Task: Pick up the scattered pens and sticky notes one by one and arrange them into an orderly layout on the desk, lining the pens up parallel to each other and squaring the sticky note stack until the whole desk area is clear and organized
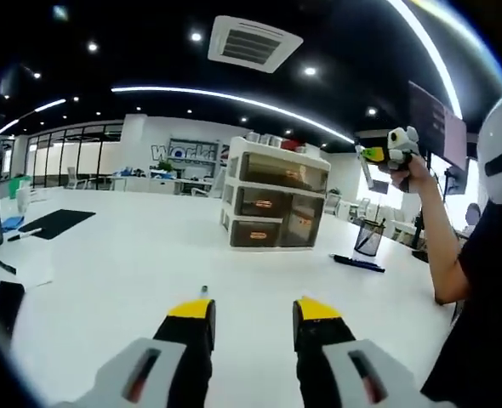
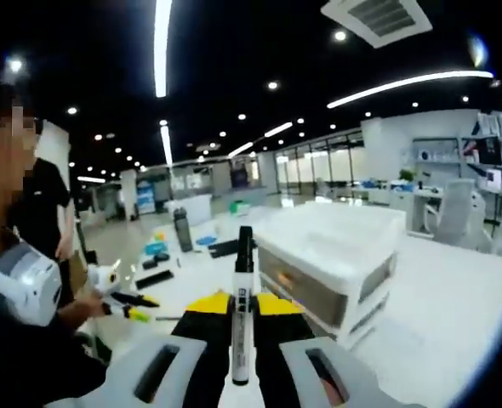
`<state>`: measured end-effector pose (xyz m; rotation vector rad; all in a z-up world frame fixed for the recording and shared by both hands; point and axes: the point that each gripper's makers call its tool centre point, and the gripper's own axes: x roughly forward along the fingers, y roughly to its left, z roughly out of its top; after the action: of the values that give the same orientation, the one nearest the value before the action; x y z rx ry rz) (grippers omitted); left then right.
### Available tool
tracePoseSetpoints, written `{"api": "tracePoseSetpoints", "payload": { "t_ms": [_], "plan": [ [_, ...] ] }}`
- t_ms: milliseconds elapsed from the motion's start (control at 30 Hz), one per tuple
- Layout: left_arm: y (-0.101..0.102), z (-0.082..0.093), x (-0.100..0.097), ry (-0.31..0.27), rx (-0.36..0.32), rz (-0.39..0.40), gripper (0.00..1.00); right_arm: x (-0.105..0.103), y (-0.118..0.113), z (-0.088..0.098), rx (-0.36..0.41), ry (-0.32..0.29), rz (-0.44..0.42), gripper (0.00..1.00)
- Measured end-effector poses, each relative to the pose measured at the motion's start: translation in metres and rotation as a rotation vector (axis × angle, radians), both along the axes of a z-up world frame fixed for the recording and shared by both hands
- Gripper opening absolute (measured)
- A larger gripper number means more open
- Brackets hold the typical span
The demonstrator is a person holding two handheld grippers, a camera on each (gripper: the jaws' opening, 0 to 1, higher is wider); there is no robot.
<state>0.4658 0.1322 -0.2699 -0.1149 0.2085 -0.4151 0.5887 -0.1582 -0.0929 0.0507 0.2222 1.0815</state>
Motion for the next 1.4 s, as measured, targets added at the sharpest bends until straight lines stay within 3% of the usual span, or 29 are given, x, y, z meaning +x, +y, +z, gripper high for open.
{"api": "tracePoseSetpoints", "payload": {
  "t_ms": [267,400,533,667,867,1100,1400],
  "plan": [
    [-0.016,0.000,0.005,0.004,-0.005,-0.039,0.37,0.009,-0.061,0.014,0.077,-0.027,-0.159,0.08],
    [-0.020,-0.002,0.011,0.020,-0.005,-0.054,0.37,0.016,-0.103,0.013,0.100,-0.031,-0.286,0.08],
    [-0.025,0.007,0.019,0.017,0.012,-0.070,0.37,0.024,-0.147,0.002,0.118,-0.008,-0.422,0.08],
    [-0.028,0.019,0.030,-0.001,0.039,-0.081,0.37,0.036,-0.188,-0.027,0.129,0.084,-0.536,0.07],
    [-0.047,0.032,0.047,-0.023,0.059,-0.125,0.37,0.047,-0.193,-0.062,0.154,0.177,-0.502,0.08],
    [-0.066,0.030,0.054,-0.012,0.051,-0.169,0.37,0.058,-0.179,-0.101,0.078,0.276,-0.477,0.08],
    [-0.077,0.026,0.053,0.009,0.017,-0.195,0.37,0.064,-0.178,-0.124,0.023,0.346,-0.457,0.07]
  ]
}}
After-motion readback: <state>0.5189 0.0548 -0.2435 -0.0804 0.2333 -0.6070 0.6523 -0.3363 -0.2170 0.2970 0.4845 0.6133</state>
